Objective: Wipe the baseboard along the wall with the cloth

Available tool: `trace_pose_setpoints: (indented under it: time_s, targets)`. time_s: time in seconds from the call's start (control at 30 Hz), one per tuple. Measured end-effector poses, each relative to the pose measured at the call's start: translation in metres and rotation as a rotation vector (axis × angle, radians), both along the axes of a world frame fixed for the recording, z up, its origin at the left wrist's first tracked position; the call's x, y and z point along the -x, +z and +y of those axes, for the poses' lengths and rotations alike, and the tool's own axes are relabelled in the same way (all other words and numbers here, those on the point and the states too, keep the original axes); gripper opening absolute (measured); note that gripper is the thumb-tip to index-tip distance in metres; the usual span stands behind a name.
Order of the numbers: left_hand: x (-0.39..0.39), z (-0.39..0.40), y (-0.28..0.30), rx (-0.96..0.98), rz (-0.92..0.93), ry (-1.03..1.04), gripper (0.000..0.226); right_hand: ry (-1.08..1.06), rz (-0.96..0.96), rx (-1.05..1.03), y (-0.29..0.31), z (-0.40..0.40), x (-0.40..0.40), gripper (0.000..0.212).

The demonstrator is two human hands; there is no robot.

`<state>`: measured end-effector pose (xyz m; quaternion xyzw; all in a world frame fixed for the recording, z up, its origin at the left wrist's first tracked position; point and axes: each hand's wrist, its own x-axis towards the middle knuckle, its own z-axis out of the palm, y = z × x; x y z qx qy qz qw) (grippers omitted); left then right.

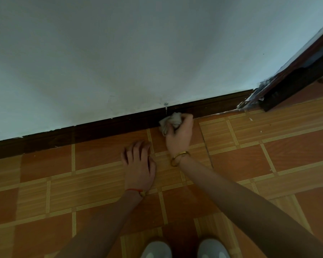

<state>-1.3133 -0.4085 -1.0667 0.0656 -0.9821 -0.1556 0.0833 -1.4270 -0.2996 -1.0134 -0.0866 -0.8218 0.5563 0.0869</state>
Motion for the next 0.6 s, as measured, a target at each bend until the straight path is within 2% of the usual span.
trace_pose_setpoints:
  time_s: [0.2,0.3,0.37,0.47,0.6]
  targets:
    - [0.0,-0.001,0.0,-0.007,0.002,0.0,0.043,-0.214,-0.013,0.006,0.002,0.035,0.023,0.037]
    - [0.0,0.0,0.0,0.001,0.002,-0.001,0.043,-0.518,-0.07,-0.049,0.006,0.082,0.05,0.038]
    - [0.0,-0.001,-0.001,-0.002,0.0,0.0,0.043,-0.645,-0.089,-0.055,0.008,0.115,0.068,0.039]
    - [-0.001,-0.001,-0.001,-0.005,-0.002,-0.002,0.043,-0.624,-0.055,-0.123,0.008,0.14,0.08,0.038]
    - [0.0,-0.001,-0.001,-0.001,0.013,-0.002,0.043,-0.515,-0.081,-0.081,0.01,0.115,0.065,0.038]
